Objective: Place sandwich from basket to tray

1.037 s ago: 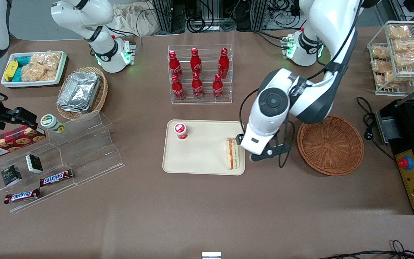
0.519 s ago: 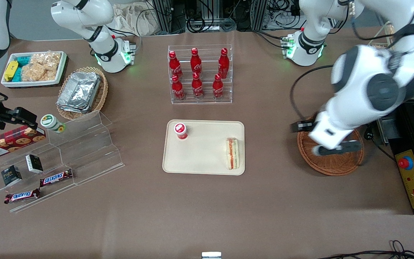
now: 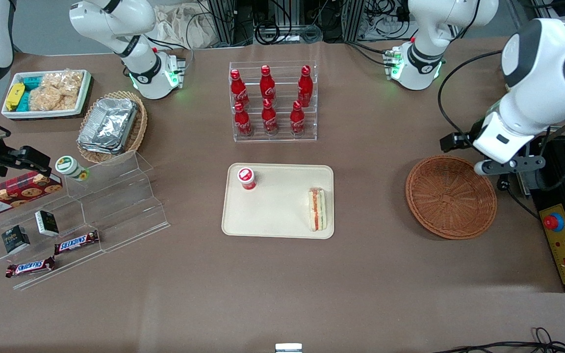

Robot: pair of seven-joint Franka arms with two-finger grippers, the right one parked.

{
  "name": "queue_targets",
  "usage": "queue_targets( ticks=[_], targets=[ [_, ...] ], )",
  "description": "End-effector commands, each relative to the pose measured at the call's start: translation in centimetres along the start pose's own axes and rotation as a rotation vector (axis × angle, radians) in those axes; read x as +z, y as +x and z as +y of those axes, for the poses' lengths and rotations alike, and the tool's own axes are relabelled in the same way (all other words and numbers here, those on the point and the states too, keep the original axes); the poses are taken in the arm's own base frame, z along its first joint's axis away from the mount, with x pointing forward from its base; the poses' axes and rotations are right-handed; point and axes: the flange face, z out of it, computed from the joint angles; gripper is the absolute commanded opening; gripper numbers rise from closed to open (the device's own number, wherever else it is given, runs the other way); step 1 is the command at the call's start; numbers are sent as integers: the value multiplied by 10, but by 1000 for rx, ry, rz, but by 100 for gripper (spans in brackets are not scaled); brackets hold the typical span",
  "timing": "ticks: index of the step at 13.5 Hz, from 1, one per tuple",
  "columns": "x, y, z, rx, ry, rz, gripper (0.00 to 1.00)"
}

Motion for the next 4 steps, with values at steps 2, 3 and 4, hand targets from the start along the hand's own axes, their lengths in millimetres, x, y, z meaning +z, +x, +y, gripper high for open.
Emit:
queue_targets(
  ticks=[2,3,4],
  targets=[
    [-18,13,5,20,67,-24,100],
    [-22,27,12,44,79,-36,100],
    [-20,40,21,50,83,-65,100]
  ],
)
